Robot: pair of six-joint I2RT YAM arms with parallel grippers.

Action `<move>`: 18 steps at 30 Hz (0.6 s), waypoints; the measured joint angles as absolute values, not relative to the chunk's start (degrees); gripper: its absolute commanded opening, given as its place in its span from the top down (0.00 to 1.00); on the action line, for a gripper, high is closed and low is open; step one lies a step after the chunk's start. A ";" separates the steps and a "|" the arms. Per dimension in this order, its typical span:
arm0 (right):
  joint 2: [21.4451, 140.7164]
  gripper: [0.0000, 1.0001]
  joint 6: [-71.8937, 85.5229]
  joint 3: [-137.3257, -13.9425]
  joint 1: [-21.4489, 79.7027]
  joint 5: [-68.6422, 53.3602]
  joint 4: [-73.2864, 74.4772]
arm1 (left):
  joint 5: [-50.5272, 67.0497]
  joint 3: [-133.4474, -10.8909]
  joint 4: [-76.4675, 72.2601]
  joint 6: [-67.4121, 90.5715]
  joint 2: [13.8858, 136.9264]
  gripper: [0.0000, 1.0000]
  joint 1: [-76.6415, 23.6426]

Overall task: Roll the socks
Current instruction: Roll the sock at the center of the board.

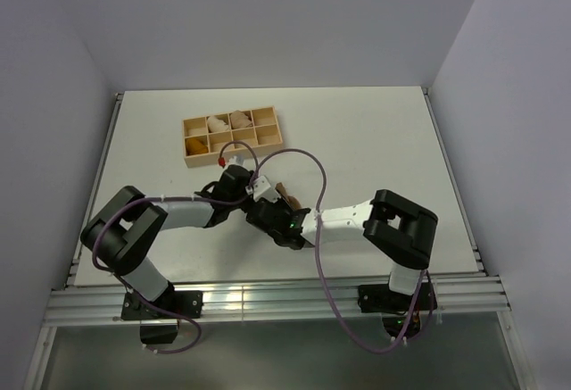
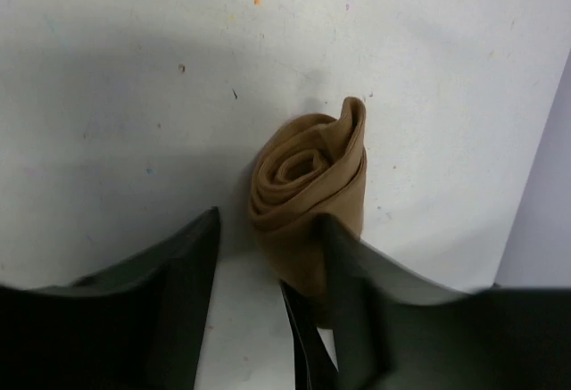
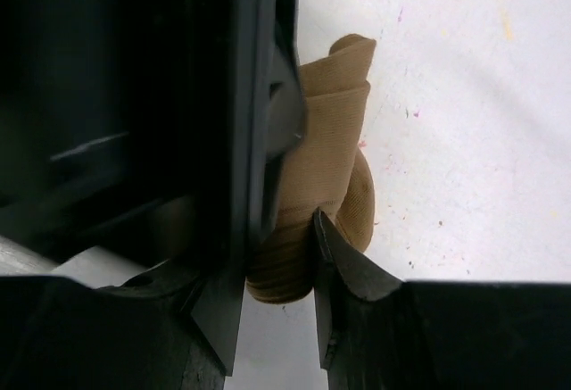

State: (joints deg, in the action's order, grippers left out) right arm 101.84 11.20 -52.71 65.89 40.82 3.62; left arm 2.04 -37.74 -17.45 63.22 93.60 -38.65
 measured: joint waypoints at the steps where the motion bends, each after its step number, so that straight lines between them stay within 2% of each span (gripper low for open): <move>1: 101.16 0.87 11.33 -52.18 65.21 39.44 3.18 | 1.26 -37.74 -16.51 63.22 92.95 0.38 -38.85; 3: 98.50 0.88 11.70 -49.95 63.09 34.70 1.52 | -0.58 -37.67 -14.70 63.57 91.09 0.30 -39.48; 6: 94.56 0.88 13.06 -46.09 59.37 27.46 -2.00 | -2.52 -37.28 -13.47 64.10 88.62 0.24 -39.09; 18: 89.82 0.88 21.34 -36.10 41.39 -6.11 -18.04 | -2.35 -31.29 -14.79 64.73 84.14 0.20 -37.56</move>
State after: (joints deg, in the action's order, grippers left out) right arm 89.82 21.34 -36.10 41.39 -6.11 -18.04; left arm -2.35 -31.29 -14.79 64.73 84.14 -37.56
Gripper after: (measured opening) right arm 0.380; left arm 0.791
